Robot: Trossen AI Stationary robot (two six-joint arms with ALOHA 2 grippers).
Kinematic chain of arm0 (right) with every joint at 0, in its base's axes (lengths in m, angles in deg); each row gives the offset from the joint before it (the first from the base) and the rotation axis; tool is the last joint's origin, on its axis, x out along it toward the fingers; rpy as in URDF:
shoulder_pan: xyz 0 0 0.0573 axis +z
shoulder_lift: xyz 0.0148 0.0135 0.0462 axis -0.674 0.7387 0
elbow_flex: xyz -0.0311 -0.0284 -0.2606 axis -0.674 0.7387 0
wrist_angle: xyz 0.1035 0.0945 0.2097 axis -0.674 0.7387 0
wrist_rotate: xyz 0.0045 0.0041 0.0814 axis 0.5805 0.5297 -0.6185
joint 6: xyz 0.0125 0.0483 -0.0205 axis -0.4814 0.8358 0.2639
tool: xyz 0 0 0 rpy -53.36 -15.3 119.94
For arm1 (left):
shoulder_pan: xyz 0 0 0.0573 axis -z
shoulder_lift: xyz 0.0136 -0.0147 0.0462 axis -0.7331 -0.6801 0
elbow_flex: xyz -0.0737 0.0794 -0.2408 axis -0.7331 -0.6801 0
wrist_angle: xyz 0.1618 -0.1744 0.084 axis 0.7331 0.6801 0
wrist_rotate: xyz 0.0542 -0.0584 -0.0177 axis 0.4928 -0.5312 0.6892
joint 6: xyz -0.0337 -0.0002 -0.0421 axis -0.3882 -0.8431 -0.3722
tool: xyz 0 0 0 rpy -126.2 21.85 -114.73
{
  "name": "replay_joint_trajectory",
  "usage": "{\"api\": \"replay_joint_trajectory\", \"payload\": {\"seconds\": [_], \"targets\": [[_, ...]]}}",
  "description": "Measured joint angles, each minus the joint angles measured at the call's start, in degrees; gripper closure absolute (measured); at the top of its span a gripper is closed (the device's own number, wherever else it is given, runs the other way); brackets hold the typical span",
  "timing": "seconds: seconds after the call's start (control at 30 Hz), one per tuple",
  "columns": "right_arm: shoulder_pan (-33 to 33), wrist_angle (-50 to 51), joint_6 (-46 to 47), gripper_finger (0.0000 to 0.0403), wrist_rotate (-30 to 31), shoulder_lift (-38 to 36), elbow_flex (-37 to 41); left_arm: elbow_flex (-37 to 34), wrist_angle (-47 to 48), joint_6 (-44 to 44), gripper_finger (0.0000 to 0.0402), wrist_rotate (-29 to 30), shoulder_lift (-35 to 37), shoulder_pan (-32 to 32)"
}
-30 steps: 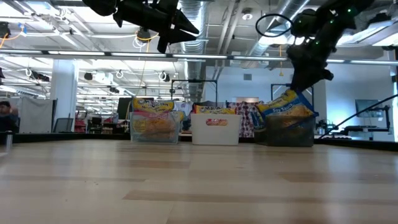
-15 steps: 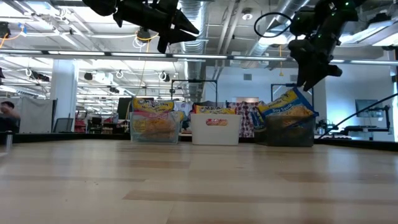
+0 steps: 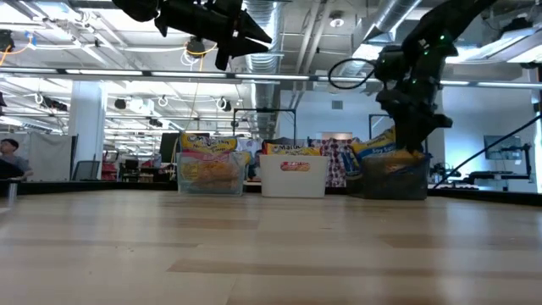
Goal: Sort Maruchan noodles
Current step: Put the blue bag into the black bin
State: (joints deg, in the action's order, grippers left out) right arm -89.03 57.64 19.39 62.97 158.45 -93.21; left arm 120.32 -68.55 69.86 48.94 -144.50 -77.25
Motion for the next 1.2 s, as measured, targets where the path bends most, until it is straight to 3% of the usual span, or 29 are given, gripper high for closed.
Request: {"api": "replay_joint_trajectory", "payload": {"seconds": [0.43,0.83,1.03,1.2], "targets": [[0.2,-0.2,3.3,0.027,0.5,7.3,0.0,0.0,0.3,0.4,0.0301,0.0,0.0,0.0],[1.0,0.1,5.0,0.028,-1.0,-4.5,0.0,0.0,0.2,0.5,0.0301,-1.6,0.0,0.0],[3.9,-10.4,7.8,0.0279,-1.3,-7.3,0.0,0.0,0.2,0.5,0.0301,-1.6,0.0,0.0],[5.2,-16.1,9.2,0.028,0.1,-4.6,0.0,0.0,0.3,0.3,0.0301,-1.7,0.0,0.0]]}}
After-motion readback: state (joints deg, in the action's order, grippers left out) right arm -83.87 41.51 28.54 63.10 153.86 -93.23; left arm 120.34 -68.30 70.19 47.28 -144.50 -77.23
